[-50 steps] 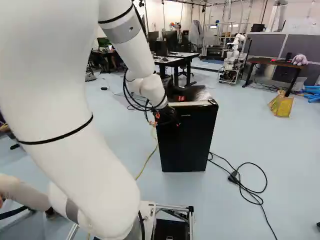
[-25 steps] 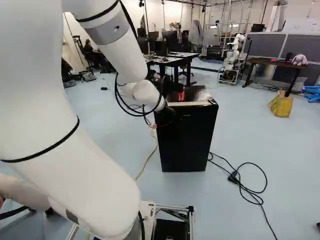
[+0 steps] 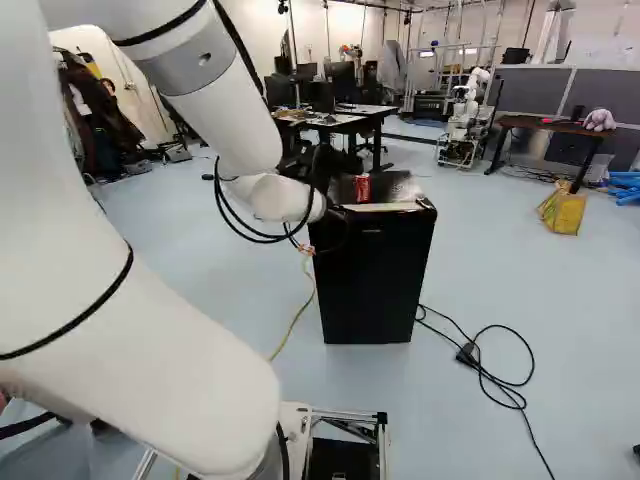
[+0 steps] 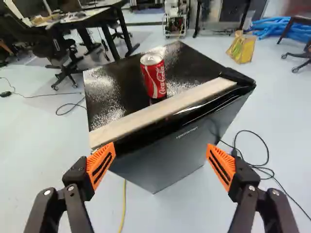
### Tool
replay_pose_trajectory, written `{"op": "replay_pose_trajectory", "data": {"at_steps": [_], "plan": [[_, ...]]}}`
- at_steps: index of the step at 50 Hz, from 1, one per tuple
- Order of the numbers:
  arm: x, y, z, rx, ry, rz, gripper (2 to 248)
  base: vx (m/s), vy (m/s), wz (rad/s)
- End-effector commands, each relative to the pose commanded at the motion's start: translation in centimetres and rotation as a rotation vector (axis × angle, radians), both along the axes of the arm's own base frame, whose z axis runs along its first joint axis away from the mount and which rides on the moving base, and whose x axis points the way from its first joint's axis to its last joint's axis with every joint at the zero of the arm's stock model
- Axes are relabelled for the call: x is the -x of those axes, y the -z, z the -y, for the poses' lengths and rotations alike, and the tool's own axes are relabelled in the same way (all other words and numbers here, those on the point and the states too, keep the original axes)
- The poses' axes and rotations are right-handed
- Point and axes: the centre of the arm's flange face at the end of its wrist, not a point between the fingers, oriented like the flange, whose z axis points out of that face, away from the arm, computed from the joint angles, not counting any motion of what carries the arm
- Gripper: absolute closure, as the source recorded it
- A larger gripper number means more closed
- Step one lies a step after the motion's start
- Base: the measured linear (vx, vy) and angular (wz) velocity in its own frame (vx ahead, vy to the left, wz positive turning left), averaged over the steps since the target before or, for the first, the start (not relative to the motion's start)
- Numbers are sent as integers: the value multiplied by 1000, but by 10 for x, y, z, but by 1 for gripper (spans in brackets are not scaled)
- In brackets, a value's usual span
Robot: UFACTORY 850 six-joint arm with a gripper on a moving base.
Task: Grab a drink from the fridge
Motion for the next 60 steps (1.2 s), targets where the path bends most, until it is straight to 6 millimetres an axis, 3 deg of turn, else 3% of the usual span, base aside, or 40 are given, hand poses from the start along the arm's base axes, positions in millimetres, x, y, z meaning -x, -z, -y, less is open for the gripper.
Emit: {"op": "replay_pose_trajectory", "data": {"at_steps": [17, 33, 60], "plan": [[9, -12, -1, 64, 12, 162, 3, 0, 0, 0], [-24, -8, 8, 100, 15, 217, 3, 0, 0, 0], [-74, 18, 27, 103, 21, 173, 3, 0, 0, 0]]}}
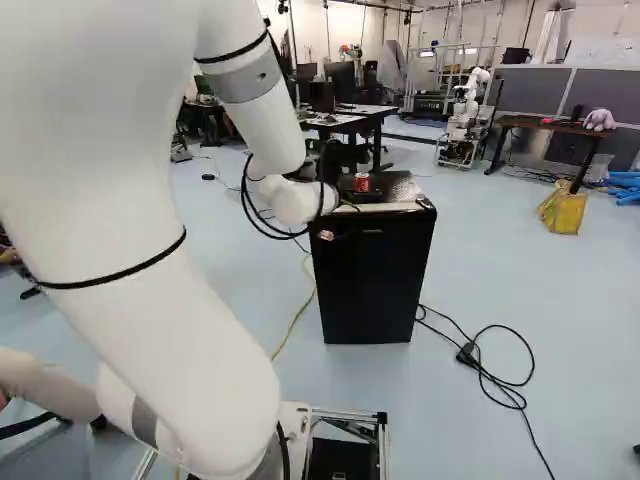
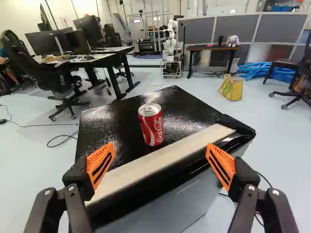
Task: Grab a drink from the fridge
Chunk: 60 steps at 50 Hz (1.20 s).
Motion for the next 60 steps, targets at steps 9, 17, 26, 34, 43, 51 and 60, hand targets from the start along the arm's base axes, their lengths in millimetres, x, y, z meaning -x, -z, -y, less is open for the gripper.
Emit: {"op": "replay_pose_trajectory", "data": {"at_steps": [9, 17, 26, 34, 43, 51, 60], "plan": [[-13, 8, 3, 6, -10, -7, 3, 0, 0, 0], [-16, 9, 3, 16, -22, 1, 3, 0, 0, 0], [-18, 7, 2, 33, -41, 19, 3, 0, 0, 0], [-23, 5, 1, 49, -61, 38, 3, 0, 0, 0], [-30, 4, 2, 66, -81, 54, 3, 0, 0, 0], [-37, 4, 5, 72, -87, 58, 3, 0, 0, 0], [-45, 11, 10, 70, -82, 50, 3, 0, 0, 0]]}}
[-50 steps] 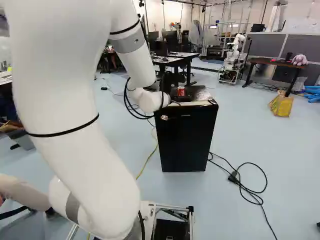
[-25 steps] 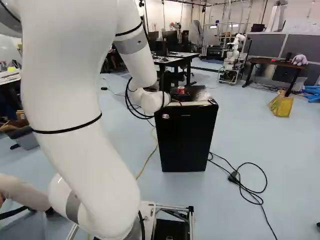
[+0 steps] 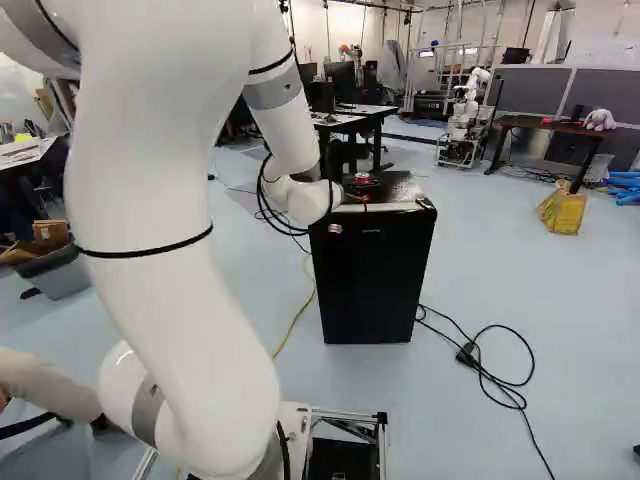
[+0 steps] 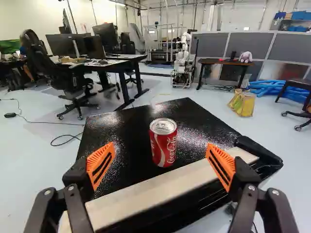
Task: Grab a drink from the fridge
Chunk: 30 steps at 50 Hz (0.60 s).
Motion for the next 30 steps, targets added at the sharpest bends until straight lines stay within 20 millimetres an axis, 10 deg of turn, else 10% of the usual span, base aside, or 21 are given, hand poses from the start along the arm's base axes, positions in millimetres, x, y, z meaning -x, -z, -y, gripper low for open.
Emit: {"op": "replay_pose_trajectory", "data": {"at_steps": [30], "plan": [[-32, 27, 15, -7, 13, -31, 3, 0, 0, 0]]}}
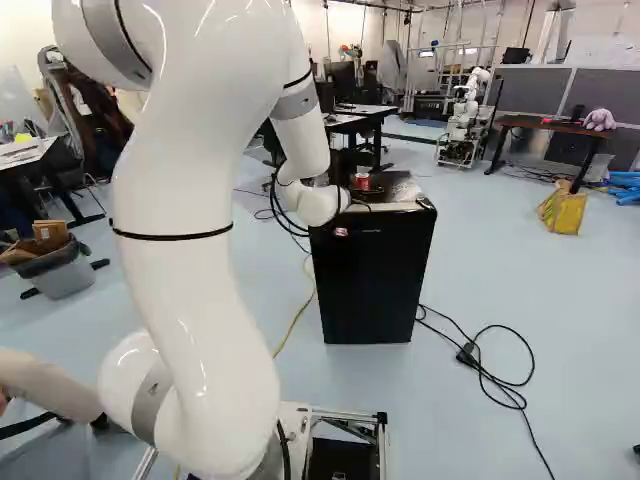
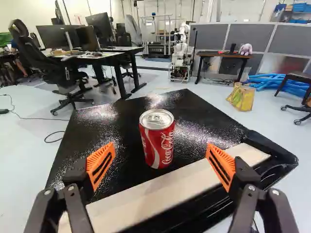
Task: Grab a drink from the fridge
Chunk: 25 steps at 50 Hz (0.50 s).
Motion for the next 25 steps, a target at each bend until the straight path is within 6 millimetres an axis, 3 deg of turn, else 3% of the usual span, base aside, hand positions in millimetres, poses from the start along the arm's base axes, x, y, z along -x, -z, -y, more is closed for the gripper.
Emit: {"op": "replay_pose_trajectory", "data": {"at_steps": [25], "plan": [[-27, 4, 6, 4, -2, 15, 3, 0, 0, 0]]}}
